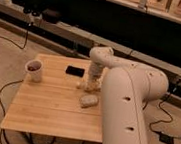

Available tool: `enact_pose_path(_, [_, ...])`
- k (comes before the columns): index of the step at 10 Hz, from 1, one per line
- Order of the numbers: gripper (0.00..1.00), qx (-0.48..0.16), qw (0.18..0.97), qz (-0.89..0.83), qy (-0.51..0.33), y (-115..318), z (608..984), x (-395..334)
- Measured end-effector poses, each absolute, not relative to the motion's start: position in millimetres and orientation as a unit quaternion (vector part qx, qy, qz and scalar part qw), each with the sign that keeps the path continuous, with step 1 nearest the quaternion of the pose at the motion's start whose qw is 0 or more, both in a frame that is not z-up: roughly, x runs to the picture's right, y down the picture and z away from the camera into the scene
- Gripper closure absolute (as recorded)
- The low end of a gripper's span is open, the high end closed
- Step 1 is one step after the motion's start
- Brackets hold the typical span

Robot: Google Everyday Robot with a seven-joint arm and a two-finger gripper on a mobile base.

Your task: Stand the bottle upright

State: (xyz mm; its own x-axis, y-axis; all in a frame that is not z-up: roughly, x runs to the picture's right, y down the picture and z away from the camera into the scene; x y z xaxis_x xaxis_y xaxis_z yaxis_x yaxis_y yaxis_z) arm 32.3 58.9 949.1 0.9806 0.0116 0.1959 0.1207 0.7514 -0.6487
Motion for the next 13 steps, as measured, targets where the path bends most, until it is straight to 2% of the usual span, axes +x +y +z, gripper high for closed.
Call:
enact_pose_path(1, [0.9, -0.353, 0.93, -0.027, -0.099, 58.2, 948.4, 32.2])
enact_pose_path(6, [0.9, -0.359, 0.923, -0.012, -0.139, 56.4, 939.3, 35.2])
enact_pose_path(10, [0.9, -0.337, 0.911, -0.006, -0.238, 29.1, 893.3, 27.9])
enact_pose_path(13, [0.9, -0.313, 0.882, -0.004, -0.353, 7.4, 840.7, 17.3])
